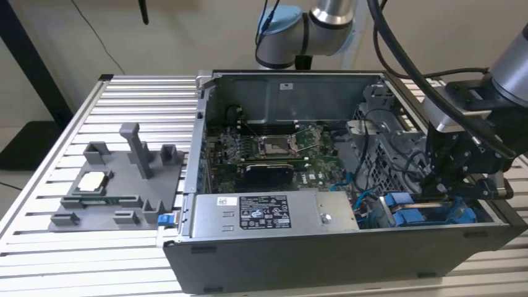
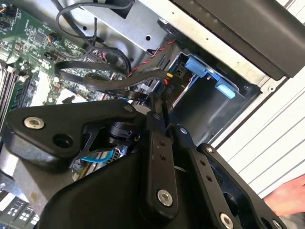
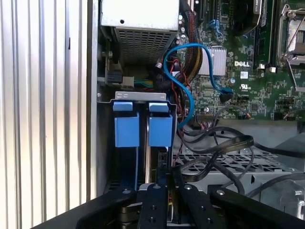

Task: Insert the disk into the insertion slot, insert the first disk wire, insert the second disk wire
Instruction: 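Insert the second disk wire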

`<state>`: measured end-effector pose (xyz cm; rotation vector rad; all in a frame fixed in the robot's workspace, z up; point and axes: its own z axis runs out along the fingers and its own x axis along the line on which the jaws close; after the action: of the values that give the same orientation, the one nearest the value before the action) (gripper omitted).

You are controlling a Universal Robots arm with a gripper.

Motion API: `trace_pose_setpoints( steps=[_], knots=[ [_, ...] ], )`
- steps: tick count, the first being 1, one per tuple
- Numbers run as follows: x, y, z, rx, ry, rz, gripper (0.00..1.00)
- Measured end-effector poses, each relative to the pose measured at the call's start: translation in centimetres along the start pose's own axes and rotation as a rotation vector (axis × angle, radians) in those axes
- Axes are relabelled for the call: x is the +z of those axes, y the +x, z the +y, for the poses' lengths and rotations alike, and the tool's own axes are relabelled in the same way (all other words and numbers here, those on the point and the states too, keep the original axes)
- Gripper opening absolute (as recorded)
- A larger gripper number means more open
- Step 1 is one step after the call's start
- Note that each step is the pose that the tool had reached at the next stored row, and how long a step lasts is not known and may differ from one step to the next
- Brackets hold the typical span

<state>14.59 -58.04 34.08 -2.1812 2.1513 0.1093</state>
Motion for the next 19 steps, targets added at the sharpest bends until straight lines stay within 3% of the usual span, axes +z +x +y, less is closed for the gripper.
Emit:
trace_pose_setpoints(
  steps=[4, 7, 8, 9, 16, 19],
  knots=[
    [0.44, 0.04, 0.00, 0.001, 0.0014, 0.0015, 0.16],
    [0.58, 0.05, 0.00, 0.000, 0.0017, -0.0018, 0.18],
    [0.54, 0.05, 0.00, 0.000, 0.0015, -0.0012, 0.24],
    [0.49, 0.04, 0.00, 0.000, 0.0015, -0.0006, 0.24],
    [-0.88, -0.10, 0.00, 0.001, 0.0015, 0.0001, 0.24],
    [-1.13, -0.12, 0.01, 0.001, 0.0016, 0.0004, 0.24]
  ],
)
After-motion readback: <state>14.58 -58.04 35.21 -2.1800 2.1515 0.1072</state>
